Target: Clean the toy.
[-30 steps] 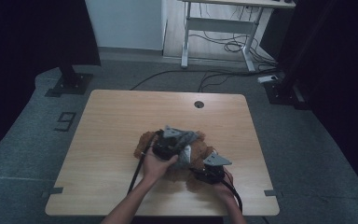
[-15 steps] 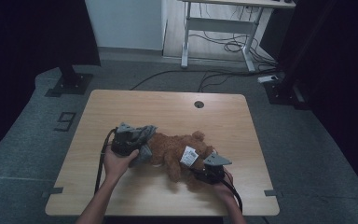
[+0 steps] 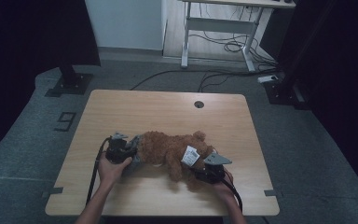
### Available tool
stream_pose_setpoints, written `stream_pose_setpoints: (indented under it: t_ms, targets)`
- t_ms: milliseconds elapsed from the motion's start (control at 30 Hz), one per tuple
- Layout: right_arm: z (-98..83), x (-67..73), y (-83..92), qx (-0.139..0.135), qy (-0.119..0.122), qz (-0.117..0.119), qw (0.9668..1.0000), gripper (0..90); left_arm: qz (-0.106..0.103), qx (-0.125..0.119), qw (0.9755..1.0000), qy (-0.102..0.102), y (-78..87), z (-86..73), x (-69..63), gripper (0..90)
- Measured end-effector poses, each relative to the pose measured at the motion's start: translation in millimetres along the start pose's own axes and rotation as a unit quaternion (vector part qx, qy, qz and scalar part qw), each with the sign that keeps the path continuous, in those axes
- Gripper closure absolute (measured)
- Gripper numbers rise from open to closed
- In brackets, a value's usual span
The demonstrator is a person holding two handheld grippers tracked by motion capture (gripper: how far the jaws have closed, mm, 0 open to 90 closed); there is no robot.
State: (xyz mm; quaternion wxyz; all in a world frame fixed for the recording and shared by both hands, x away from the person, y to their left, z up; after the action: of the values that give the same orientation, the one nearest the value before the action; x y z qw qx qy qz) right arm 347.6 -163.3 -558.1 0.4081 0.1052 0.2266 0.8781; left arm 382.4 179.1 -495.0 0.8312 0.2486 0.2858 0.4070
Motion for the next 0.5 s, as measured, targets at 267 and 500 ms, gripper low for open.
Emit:
stream_pose_setpoints:
  t_ms: [267, 500]
  targets:
    - [1.0, 0.2, -1.1, -0.001, 0.004, -0.004, 1.0, 50.0, -0.041, -0.047, 0.996, -0.064, 16.5, 49.9, -52.4, 78.8]
    - [6.4, -0.8, -9.7, -0.003, 0.009, -0.029, 0.9995, 50.5, -0.062, -0.039, 0.993, -0.092, -14.2, 87.5, -86.0, 78.4]
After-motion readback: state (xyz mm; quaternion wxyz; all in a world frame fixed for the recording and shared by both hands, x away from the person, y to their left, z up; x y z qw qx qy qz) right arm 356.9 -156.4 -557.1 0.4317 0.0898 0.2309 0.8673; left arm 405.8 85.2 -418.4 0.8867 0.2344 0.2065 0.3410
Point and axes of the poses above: each handheld gripper's, and its own axes: y roughly backward along the jaws, z roughly out of its top, x roughly to its left, the point moved 2 cm from there along -y, roughly forward along the jaws, and after that the axes turned 4 degrees about -z, right-handed, at the moved point
